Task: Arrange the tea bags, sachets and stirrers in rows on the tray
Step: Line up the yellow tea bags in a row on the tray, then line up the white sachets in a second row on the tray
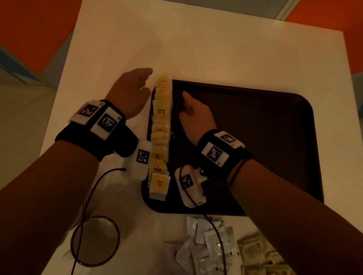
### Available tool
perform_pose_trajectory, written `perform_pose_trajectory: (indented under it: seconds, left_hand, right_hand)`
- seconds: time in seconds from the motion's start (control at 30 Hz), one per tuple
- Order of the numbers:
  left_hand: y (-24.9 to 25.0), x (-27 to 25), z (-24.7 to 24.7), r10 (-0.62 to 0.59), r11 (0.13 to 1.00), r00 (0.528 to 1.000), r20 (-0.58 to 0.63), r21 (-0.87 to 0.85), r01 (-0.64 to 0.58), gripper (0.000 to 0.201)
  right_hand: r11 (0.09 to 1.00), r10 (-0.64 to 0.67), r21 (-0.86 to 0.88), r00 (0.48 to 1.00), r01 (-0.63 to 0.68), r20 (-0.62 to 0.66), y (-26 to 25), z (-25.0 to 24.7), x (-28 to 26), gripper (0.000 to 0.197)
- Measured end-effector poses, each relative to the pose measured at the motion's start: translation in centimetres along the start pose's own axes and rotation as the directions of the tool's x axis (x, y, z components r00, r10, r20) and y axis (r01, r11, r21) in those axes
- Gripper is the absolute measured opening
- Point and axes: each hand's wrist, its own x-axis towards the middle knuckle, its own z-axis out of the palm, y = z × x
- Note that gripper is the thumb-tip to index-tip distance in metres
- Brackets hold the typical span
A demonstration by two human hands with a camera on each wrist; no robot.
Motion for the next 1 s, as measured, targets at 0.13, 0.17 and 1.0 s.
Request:
perform_pose_trajectory:
  seconds: [0.13,0.17,1.0]
  left_hand:
    - [3.3,-5.4,-0.5,0.126,0.946,0.989,-0.078,-0.292,-0.144,0.035]
    - [4.1,-7.3,-0.1,0.166,0.921,0.984,-0.069,-0.346,-0.180,0.033]
    - [-1.8,-26.6,16.1,-0.232,0.952,0.957,0.175,0.241,0.187,0.040]
  right_hand:
    - [0.979,0.010,0.202,1.000,-0.014,0.023,-0.2,-3.4,-5.1,0.041]
    - [0.966,0.013,0.258,0.999,-0.021,0.031,-0.1,-4.2,-6.8,0.037]
    - [0.687,-0.063,-0.687,0.961,0.238,0.271,15.9,-5.1,-22.4,0.063]
